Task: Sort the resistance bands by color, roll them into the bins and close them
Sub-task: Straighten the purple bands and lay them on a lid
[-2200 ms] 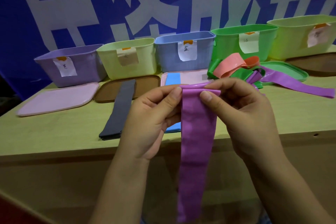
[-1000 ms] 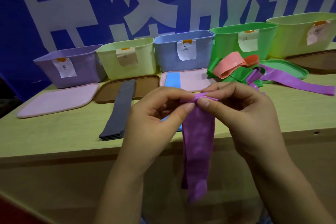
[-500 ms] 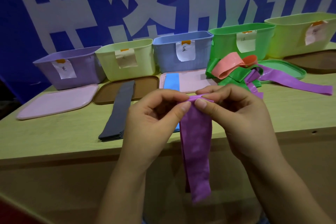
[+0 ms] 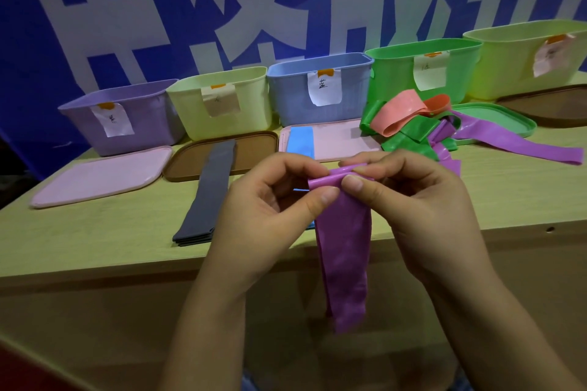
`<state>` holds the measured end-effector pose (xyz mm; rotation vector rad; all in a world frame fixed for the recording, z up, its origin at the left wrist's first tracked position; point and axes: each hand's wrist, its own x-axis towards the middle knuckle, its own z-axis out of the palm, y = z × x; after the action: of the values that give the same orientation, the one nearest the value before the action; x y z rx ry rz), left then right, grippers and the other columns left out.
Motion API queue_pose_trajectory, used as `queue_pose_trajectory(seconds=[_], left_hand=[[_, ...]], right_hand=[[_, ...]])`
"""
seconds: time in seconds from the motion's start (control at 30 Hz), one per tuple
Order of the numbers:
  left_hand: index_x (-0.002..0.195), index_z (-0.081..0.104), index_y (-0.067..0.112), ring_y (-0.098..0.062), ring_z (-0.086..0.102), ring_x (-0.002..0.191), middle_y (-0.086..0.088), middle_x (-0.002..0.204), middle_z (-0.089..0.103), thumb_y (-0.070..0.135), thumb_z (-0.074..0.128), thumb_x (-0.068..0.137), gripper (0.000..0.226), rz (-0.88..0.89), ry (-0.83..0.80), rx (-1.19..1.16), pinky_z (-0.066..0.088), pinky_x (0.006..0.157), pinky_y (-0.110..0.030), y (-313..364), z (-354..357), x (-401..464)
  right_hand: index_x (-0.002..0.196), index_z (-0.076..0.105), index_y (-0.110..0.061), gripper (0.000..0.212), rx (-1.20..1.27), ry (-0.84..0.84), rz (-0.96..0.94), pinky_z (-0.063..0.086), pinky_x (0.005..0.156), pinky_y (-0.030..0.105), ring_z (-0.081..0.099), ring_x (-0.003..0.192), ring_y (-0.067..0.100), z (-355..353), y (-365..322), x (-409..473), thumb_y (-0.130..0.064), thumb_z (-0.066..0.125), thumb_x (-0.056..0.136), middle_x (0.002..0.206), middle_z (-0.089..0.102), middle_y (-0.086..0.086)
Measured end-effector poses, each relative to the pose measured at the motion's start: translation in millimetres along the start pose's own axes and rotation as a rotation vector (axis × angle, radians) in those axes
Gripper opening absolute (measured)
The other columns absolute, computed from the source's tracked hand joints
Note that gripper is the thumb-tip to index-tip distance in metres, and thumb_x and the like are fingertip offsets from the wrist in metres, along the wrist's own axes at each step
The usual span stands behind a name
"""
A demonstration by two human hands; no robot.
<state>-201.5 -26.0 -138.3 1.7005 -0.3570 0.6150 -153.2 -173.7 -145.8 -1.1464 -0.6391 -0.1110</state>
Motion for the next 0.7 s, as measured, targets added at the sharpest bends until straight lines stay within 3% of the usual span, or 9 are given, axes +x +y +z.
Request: queue_pose_trajectory(seconds=[0.1, 0.27, 0.43, 0.5, 0.6, 0.7], left_hand=[[0.082, 0.072, 0.029, -0.008, 0.067, 0.082, 0.008, 0.083, 0.071, 0.011, 0.072, 0.075, 0.019, 0.043, 0.033, 0.030, 0.051, 0.072, -0.017, 1, 1, -1], [0.082, 0.073, 0.034, -0.009, 0.068, 0.080, 0.008, 0.082, 0.072, 0.015, 0.076, 0.074, 0.021, 0.122, 0.137, 0.075, 0.053, 0.071, -0.020, -2, 4, -1], [0.116, 0.063, 0.035, 0.000, 0.061, 0.074, 0.012, 0.075, 0.064, 0.009, 0.072, 0.076, 0.048, 0.149, 0.181, 0.130, 0.051, 0.072, -0.014, -3, 5, -4], [0.115, 0.063, 0.029, 0.000, 0.061, 0.074, 0.011, 0.078, 0.064, 0.008, 0.070, 0.077, 0.044, 0.162, 0.192, 0.102, 0.049, 0.072, -0.014, -4, 5, -4], [0.103, 0.072, 0.027, -0.002, 0.061, 0.070, 0.010, 0.072, 0.066, 0.008, 0.075, 0.072, 0.036, 0.108, 0.197, -0.059, 0.050, 0.069, -0.016, -5, 7, -3], [0.107, 0.064, 0.022, -0.009, 0.063, 0.067, 0.002, 0.071, 0.065, 0.013, 0.084, 0.061, 0.051, -0.144, 0.089, -0.449, 0.053, 0.061, -0.021, -4, 5, 0]], right_hand=[[0.063, 0.072, -0.020, 0.006, -0.007, 0.032, -0.010, 0.053, 0.074, 0.021, 0.070, 0.083, 0.013, 0, 0, -1, -0.019, 0.077, 0.061, 0.079, 0.074, -0.002], [0.064, 0.068, -0.018, 0.013, -0.015, 0.048, -0.004, 0.054, 0.073, 0.022, 0.070, 0.081, 0.014, 4, 1, -2, -0.010, 0.079, 0.065, 0.078, 0.073, 0.000], [0.078, 0.054, -0.020, 0.032, 0.145, 0.036, 0.049, 0.054, 0.069, 0.023, 0.067, 0.073, 0.012, 5, 1, 0, 0.001, 0.072, 0.062, 0.069, 0.069, -0.002], [0.075, 0.051, -0.016, 0.031, 0.207, 0.005, 0.088, 0.053, 0.066, 0.020, 0.066, 0.069, 0.008, 6, -2, 2, 0.004, 0.069, 0.060, 0.064, 0.066, -0.005], [0.065, 0.053, -0.015, 0.027, 0.313, -0.032, 0.142, 0.051, 0.060, 0.017, 0.065, 0.063, 0.006, 7, -5, 4, 0.007, 0.066, 0.058, 0.059, 0.065, -0.005], [0.053, 0.059, -0.022, 0.031, 0.308, -0.036, 0.135, 0.051, 0.060, 0.017, 0.065, 0.063, 0.007, 8, -9, 6, 0.008, 0.067, 0.056, 0.058, 0.064, -0.003]])
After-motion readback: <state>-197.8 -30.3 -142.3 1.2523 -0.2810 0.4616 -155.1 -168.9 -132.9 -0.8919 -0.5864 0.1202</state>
